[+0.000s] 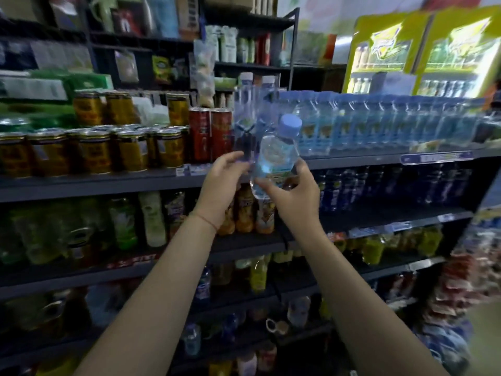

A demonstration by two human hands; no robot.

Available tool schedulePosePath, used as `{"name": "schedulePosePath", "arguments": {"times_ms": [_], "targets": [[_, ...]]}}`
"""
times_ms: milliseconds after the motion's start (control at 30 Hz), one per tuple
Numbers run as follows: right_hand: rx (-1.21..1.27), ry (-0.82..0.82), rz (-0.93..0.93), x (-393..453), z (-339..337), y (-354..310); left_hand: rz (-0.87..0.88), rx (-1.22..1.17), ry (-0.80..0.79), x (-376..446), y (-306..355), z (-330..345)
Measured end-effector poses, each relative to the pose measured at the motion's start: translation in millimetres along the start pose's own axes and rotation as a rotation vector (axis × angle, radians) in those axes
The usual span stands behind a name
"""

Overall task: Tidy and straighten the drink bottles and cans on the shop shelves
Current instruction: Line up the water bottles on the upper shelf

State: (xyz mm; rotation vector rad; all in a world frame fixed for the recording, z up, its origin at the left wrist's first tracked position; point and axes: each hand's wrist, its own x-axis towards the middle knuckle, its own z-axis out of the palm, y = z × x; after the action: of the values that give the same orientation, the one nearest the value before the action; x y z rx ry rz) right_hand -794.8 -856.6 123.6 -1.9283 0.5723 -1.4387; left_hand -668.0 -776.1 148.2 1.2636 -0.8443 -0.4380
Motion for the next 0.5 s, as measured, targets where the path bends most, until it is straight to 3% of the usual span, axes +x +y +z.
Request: {"name": "schedulePosePath", "arguments": {"times_ms": [233,500], "targets": [[-0.058,0.152,-0.028,85,-65,61,0.165,0.115,-0.001,72,-25,96],[-0.146,0.251,0.019,171,-111,124,0.403,0.476,0.053,141,-44,191]]}}
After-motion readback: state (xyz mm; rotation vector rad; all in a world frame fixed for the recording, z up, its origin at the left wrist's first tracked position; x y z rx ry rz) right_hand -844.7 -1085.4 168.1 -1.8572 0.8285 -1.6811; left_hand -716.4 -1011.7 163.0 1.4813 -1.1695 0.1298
